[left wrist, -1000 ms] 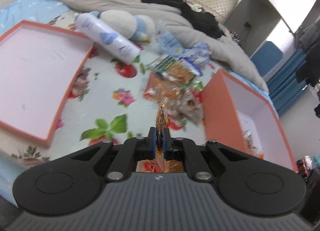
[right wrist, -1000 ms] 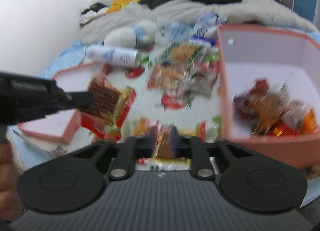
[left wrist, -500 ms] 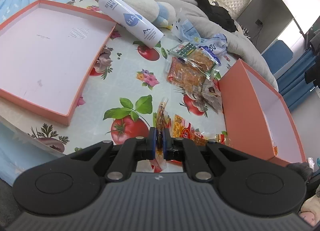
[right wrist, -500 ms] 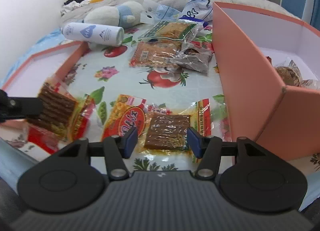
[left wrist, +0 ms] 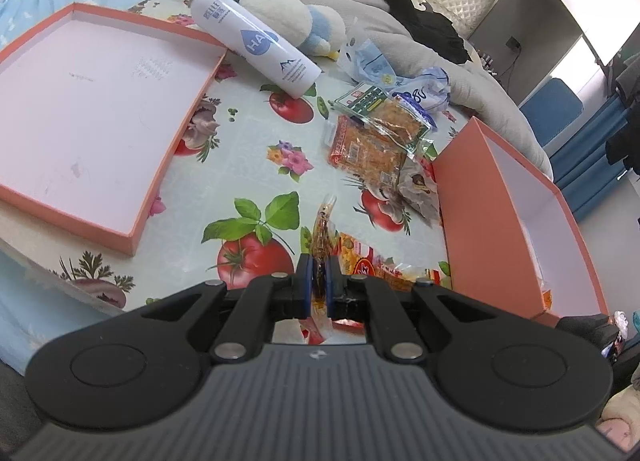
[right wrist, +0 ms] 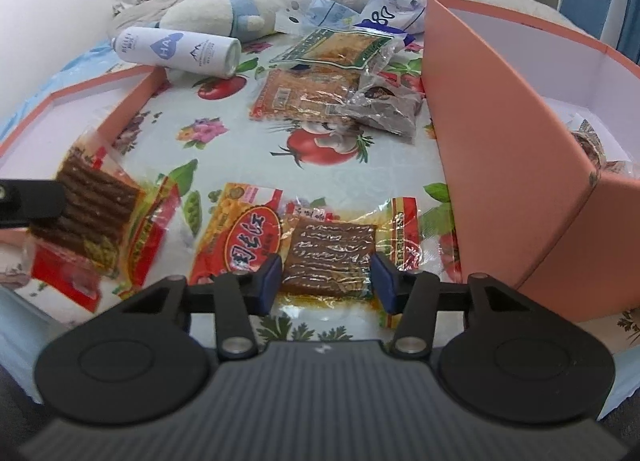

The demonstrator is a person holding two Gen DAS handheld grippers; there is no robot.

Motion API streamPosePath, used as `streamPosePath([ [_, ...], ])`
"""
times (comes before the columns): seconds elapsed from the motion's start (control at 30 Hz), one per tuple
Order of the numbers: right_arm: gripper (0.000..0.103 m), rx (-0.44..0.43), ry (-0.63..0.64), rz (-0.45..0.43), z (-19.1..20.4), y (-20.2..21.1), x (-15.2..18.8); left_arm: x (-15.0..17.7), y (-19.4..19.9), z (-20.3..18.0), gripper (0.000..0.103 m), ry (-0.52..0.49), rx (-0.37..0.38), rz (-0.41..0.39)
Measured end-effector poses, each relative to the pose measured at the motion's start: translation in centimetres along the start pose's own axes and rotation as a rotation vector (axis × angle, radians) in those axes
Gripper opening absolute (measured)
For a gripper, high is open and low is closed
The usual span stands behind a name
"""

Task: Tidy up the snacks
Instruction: 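Grasp the red packet with a brown bar with the right tool, then carry the strip snack in the left tool while the right tool carries the red packet to the box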

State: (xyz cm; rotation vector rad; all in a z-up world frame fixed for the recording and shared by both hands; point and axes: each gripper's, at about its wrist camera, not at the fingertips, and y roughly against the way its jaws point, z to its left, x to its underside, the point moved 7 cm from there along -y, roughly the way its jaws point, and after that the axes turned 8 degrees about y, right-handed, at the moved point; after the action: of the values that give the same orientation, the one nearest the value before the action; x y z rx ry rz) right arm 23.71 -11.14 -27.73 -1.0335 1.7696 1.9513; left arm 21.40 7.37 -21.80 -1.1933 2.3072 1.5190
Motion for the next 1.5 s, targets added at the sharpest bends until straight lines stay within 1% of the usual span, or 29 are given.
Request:
streamPosePath([
  [0.07,0.05,-0.017,-0.014,0.005,0.0,0.4,-0.2,-0.3,0.1,-0.2,0.007,-0.004,-0.007,-0.003],
  [0.1,0.023,-0.019,-0.016,0.007,0.0,0.7,-0.4,-0.5,0.2,-0.4,0.007,-0.009,-0.014,-0.008],
  [0.13,0.004,-0.033,-0.024,0.008,-0.1,0.9,-0.6,-0.7,0.3,-0.5,0.007,-0.015,-0.02,-0.01],
  [0.17,0.003,-0.048,-0.04,0.004,-0.2,1.2,-0.8,-0.9,0.4,-0.7,0.007,-0.019,-0.023,-0.012],
  [0.27,0.003,-0.048,-0.045,-0.002,-0.3,1.6,-1.3,-1.4,0.6,-0.9,0.007,-0.04,-0.038,-0.027],
  [0.37,0.004,-0.118,-0.06,-0.005,-0.1,1.6,-1.4,-1.7,0.6,-0.3,0.007,-0.042,-0.055,-0.033],
  [0.53,0.008,-0.225,-0.031,-0.014,1.2,1.5,-2.1,-2.3,1.4,2.2,0.007,-0.01,-0.098,-0.058],
  [0.6,0.017,-0.269,-0.055,-0.017,1.6,1.1,-3.0,-2.6,1.7,3.0,0.007,-0.019,-0.125,-0.078],
  [0.67,0.046,-0.344,-0.115,-0.014,1.7,0.6,-4.0,-3.0,1.6,3.6,0.007,-0.013,-0.126,-0.084],
  [0.7,0.049,-0.385,-0.148,-0.008,1.9,-0.1,-4.8,-3.2,1.5,3.8,0.007,-0.014,-0.125,-0.089],
  [0.73,0.048,-0.405,-0.168,-0.003,2.0,-0.7,-5.4,-3.3,1.3,3.9,0.007,-0.021,-0.129,-0.094],
  [0.8,0.048,-0.415,-0.192,0.008,2.3,-2.1,-6.5,-3.5,0.9,4.0,0.007,-0.039,-0.141,-0.1],
  [0.93,0.049,-0.449,-0.218,0.053,3.2,-5.2,-8.1,-3.7,-0.3,4.8,0.008,-0.04,-0.16,-0.092],
  [1.03,0.049,-0.483,-0.23,0.092,3.9,-7.4,-8.5,-3.5,-1.2,5.6,0.008,-0.02,-0.153,-0.068],
  [1.07,0.049,-0.498,-0.248,0.107,3.9,-7.9,-8.4,-3.4,-1.3,5.8,0.008,-0.01,-0.143,-0.059],
  [1.13,0.048,-0.524,-0.306,0.142,3.6,-9.0,-8.2,-3.2,-1.6,6.2,0.009,-0.01,-0.15,-0.053],
  [1.17,0.046,-0.539,-0.334,0.146,3.5,-9.2,-8.1,-3.1,-1.8,6.5,0.01,-0.002,-0.151,-0.046],
  [1.37,0.045,-0.726,-0.461,0.25,3.9,-10.4,-7.6,-2.9,-2.5,7.6,0.012,0.027,-0.156,-0.033],
  [1.43,0.044,-0.768,-0.458,0.276,4.5,-10.4,-7.5,-2.9,-2.5,7.7,0.012,0.027,-0.157,-0.033],
  [1.5,0.043,-0.783,-0.435,0.286,5.2,-10.3,-7.4,-2.8,-2.5,7.7,0.012,0.027,-0.159,-0.033],
])
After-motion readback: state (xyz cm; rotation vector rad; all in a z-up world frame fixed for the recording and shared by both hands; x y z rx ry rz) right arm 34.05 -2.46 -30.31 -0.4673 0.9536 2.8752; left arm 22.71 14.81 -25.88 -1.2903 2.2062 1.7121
